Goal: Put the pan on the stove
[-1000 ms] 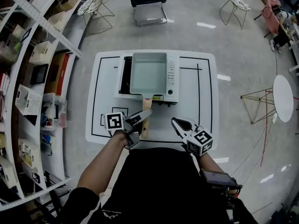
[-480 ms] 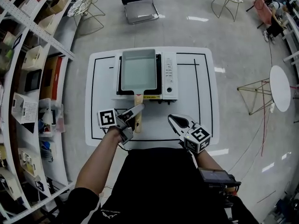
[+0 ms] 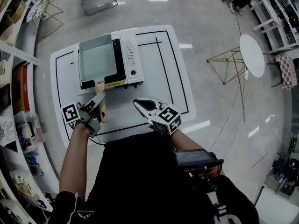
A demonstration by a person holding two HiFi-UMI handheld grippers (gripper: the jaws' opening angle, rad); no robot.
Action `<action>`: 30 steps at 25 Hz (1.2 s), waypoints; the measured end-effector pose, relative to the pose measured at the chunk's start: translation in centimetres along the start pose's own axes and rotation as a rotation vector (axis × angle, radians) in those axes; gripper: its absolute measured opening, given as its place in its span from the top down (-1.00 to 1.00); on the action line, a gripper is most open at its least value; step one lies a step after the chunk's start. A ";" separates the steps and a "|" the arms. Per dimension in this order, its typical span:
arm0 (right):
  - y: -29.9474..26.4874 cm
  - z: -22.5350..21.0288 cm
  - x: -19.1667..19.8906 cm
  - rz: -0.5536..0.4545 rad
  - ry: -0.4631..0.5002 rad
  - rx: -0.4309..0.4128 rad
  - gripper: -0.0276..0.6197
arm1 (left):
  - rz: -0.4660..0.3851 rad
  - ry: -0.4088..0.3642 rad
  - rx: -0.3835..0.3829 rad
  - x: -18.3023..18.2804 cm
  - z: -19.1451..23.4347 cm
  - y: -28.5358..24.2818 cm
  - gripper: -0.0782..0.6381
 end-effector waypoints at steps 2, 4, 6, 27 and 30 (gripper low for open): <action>0.2 0.3 0.0 0.008 0.002 0.007 0.84 | 0.015 0.003 -0.002 0.3 0.1 -0.2 0.38; 0.1 0.6 -0.2 0.006 0.006 0.018 0.84 | 0.034 0.009 -0.001 0.5 0.2 -0.3 0.38; -0.3 0.9 -0.5 -0.003 0.004 0.030 0.84 | 0.044 0.020 -0.002 0.5 0.2 -0.3 0.38; -0.1 1.9 -0.8 -0.037 0.006 0.100 0.84 | 0.000 -0.030 0.038 -1.0 -0.8 1.0 0.00; 0.4 2.1 -1.1 -0.040 0.007 0.073 0.84 | -0.044 -0.053 0.044 -1.3 -1.5 1.7 0.00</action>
Point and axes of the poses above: the fingertips, and each gripper's own axes: y backward along the fingers, z to its left, x out of its underside, the point moved 3 cm from there along y, backward along the fingers, and after that the axes turned 12 degrees about -z, right-handed, at the moved point
